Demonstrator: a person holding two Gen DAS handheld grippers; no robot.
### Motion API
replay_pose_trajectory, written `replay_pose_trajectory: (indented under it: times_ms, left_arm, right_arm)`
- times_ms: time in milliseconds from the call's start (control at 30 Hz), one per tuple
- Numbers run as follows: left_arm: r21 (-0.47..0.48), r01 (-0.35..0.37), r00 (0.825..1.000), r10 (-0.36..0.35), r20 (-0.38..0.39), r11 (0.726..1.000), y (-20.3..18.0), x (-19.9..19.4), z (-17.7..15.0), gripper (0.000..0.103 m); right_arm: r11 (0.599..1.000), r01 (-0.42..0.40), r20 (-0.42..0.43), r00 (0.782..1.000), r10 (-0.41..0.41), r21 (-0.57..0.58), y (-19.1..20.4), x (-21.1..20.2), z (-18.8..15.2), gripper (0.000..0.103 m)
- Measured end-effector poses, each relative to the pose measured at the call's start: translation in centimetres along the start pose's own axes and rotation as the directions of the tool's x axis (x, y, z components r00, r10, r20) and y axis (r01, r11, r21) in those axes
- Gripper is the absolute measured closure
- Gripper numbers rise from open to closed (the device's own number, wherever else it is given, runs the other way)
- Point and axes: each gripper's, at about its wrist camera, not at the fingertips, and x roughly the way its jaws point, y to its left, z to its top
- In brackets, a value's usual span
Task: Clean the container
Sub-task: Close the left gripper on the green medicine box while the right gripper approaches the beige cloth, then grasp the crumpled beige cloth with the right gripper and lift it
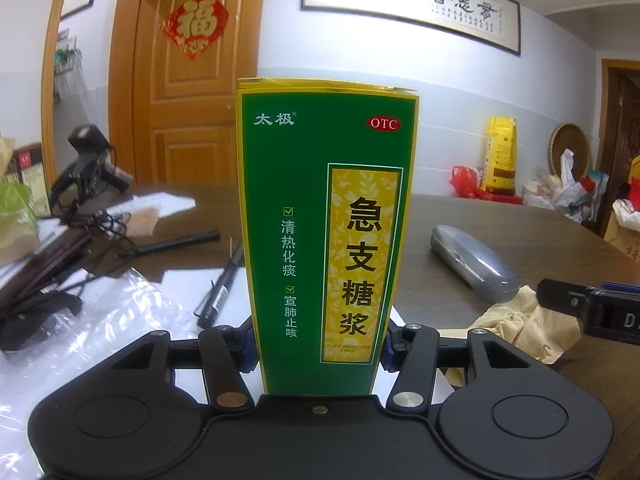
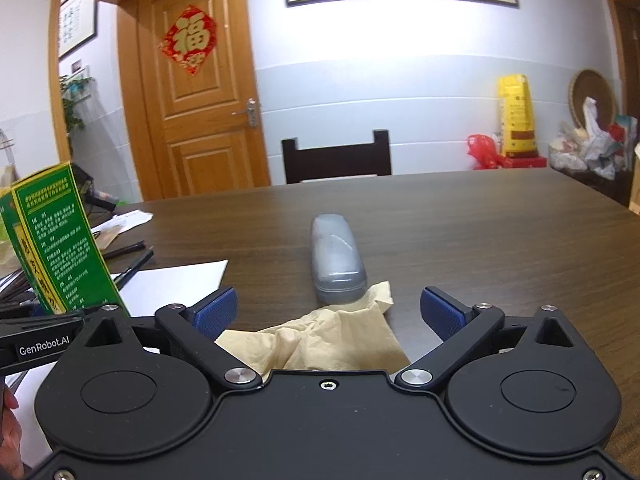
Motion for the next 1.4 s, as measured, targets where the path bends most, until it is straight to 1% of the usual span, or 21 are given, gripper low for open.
replay_pose_trajectory:
  times_ms: [33,67,167,233,300,367,433,633,700,767,833,900,933,967,1000,1033,1067,1200,1267,1333,1400]
  left_arm:
    - [-0.001,-0.001,1.000,0.001,0.004,1.000,0.0,-0.4,-0.1,0.054]
    - [-0.002,-0.001,1.000,0.001,0.004,1.000,0.0,-0.7,-0.2,0.054]
    - [0.006,-0.006,1.000,0.006,-0.005,1.000,-0.3,-1.2,-0.7,0.054]
    - [0.011,0.003,1.000,-0.003,-0.009,1.000,-0.4,-1.4,-0.8,0.054]
    - [0.013,0.014,1.000,-0.014,-0.008,1.000,-0.6,-1.5,-0.8,0.054]
    - [0.015,0.020,1.000,-0.020,-0.006,1.000,-0.7,-1.6,-0.8,0.054]
    - [0.015,0.023,1.000,-0.023,-0.007,1.000,-0.7,-1.6,-0.9,0.054]
    - [0.005,0.033,0.999,-0.033,-0.010,0.999,-0.8,-1.7,-0.9,0.054]
    - [0.003,0.035,0.999,-0.035,-0.008,0.999,-0.8,-1.8,-0.8,0.054]
    - [0.003,0.036,0.999,-0.036,-0.006,0.999,-0.9,-1.9,-0.8,0.054]
    - [0.004,0.038,0.999,-0.037,-0.006,0.999,-0.9,-1.9,-0.9,0.054]
    - [0.006,0.040,0.999,-0.040,-0.007,0.999,-0.9,-1.9,-0.9,0.054]
    - [0.006,0.042,0.999,-0.042,-0.008,0.999,-0.9,-1.9,-0.9,0.054]
    - [0.008,0.043,0.999,-0.043,-0.009,0.999,-0.9,-1.9,-0.9,0.054]
    - [0.009,0.045,0.999,-0.045,-0.011,0.999,-0.9,-1.9,-0.9,0.054]
    - [0.010,0.049,0.999,-0.049,-0.013,0.999,-1.0,-1.8,-0.9,0.054]
    - [0.010,0.052,0.999,-0.052,-0.015,0.999,-1.0,-1.8,-0.9,0.054]
    - [0.020,0.064,0.998,-0.063,-0.021,0.998,-1.0,-1.8,-0.9,0.053]
    - [0.026,0.071,0.997,-0.070,-0.025,0.997,-1.1,-1.8,-1.0,0.053]
    - [0.032,0.073,0.997,-0.072,-0.029,0.997,-1.2,-1.7,-1.1,0.053]
    - [0.036,0.074,0.997,-0.072,-0.035,0.997,-1.3,-1.6,-1.1,0.053]
  right_arm:
    - [1.000,-0.025,-0.006,1.000,0.024,-0.017,0.2,-0.1,0.0,0.010]
    - [0.998,-0.049,-0.013,0.999,0.049,-0.035,0.4,-0.2,0.1,0.010]
    - [0.991,-0.082,-0.058,0.995,0.076,-0.106,1.3,-0.2,0.2,0.014]
    - [0.987,-0.083,-0.101,0.992,0.070,-0.136,1.5,0.3,0.1,0.015]
    - [0.988,-0.080,-0.134,0.989,0.062,-0.133,1.5,1.0,-0.1,0.015]
    - [0.986,-0.075,-0.166,0.985,0.050,-0.151,1.8,1.8,-0.3,0.019]
    - [0.982,-0.061,-0.188,0.982,0.027,-0.178,2.3,2.5,-0.6,0.025]
    - [0.974,-0.033,-0.241,0.970,-0.023,-0.224,3.4,4.2,-1.4,0.030]
    - [0.975,-0.023,-0.239,0.971,-0.031,-0.221,3.7,4.4,-1.4,0.031]
    - [0.977,-0.026,-0.242,0.970,-0.026,-0.212,3.9,4.5,-1.4,0.038]
    - [0.981,-0.043,-0.247,0.969,-0.005,-0.190,3.7,4.8,-1.3,0.050]
    - [0.984,-0.069,-0.252,0.967,0.026,-0.163,3.3,4.8,-1.2,0.059]
    - [0.986,-0.066,-0.249,0.968,0.025,-0.155,3.1,4.8,-1.2,0.066]
    - [0.986,-0.063,-0.242,0.970,0.025,-0.151,2.9,4.7,-1.2,0.070]
    - [0.987,-0.059,-0.238,0.971,0.023,-0.146,2.7,4.7,-1.2,0.079]
    - [0.989,-0.051,-0.234,0.972,0.017,-0.139,2.5,4.7,-1.1,0.091]
    - [0.991,-0.045,-0.231,0.973,0.016,-0.125,2.1,4.7,-1.1,0.095]
    - [0.997,-0.065,-0.207,0.977,0.054,-0.048,0.7,4.4,-0.7,0.098]
    - [0.997,-0.075,-0.166,0.984,0.069,-0.031,0.4,3.4,-0.2,0.098]
    - [0.993,-0.118,-0.120,0.986,0.118,0.001,0.1,2.1,0.4,0.099]
    - [0.985,-0.174,-0.072,0.982,0.174,0.018,0.0,0.5,1.0,0.099]
